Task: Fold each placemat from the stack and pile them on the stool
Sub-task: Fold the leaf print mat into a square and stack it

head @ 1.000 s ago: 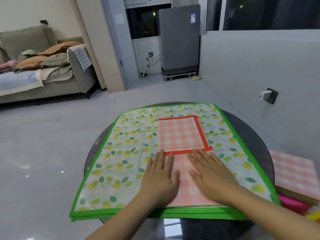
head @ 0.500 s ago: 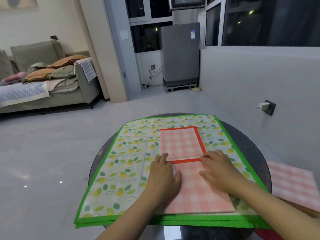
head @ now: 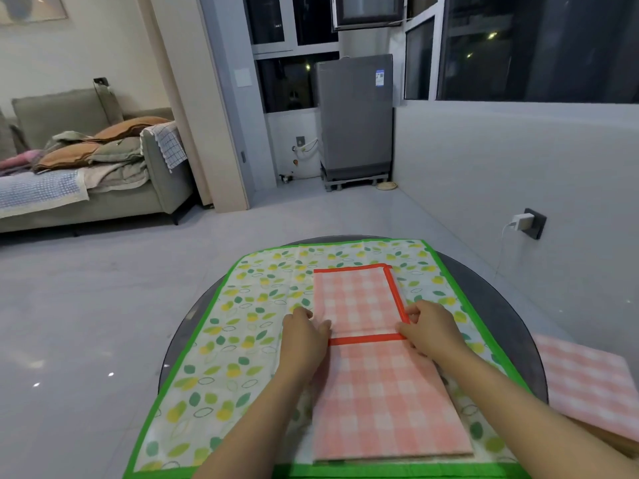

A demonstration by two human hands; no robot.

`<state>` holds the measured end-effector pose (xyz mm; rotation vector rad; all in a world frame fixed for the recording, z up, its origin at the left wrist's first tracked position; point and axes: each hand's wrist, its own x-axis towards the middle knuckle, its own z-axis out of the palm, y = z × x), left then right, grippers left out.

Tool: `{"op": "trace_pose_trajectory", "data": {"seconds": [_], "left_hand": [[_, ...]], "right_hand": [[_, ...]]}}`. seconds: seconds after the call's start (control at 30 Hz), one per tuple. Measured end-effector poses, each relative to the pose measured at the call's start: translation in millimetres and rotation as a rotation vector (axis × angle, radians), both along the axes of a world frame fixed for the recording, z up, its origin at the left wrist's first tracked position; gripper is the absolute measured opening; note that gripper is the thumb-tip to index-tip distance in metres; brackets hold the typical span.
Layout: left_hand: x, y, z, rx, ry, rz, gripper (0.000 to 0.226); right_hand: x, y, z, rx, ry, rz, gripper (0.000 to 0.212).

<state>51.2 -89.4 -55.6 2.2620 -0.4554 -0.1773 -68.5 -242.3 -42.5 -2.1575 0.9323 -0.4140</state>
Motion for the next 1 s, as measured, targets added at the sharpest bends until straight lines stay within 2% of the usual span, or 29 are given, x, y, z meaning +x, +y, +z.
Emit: {"op": "trace_pose_trajectory", "data": {"seconds": [0.13,0.27,0.37,0.53,0.63,0.7,0.77,0.83,0.9,1.0], "left_hand": [[10,-7,1,0.009,0.070,0.056,0.022],[16,-8,-1,-0.066,0.137,0.071,0.027],[16,-8,-5,-0.139,0.174,0.108,0.020],[13,-5,-8,-0.229,0.181,0.124,0.017],[10,-4,-8,-0.264,0.195,0.115,0.020],[9,-3,-7,-0.250,0.183,0.105,0.021],[7,-2,-5,-0.268,0.203,0.094,0.020],[7,-1,-4,-0.327,0.257,0.089,0.019],[8,0,-1,-0.398,0.317,0.075,0.021],[7,4,4,-0.525,0.382,0.041,0.023]], "right_hand": [[7,-5,-2,0.053,0.028,-0.096,0.031],[12,-10,-4,0.064,0.059,-0.148,0.037],[15,-12,-6,0.060,0.059,-0.156,0.021],[17,-14,-11,0.073,0.037,-0.195,0.027],[17,-11,-9,0.057,0.012,-0.211,0.012],[17,-11,-8,0.068,0.034,-0.213,0.025],[16,-12,-6,0.055,0.058,-0.191,0.014],[17,-16,-8,0.053,0.054,-0.206,0.030],[15,-17,-10,0.119,-0.011,-0.219,0.034],[6,-16,-8,0.422,-0.271,-0.214,0.019]]}}
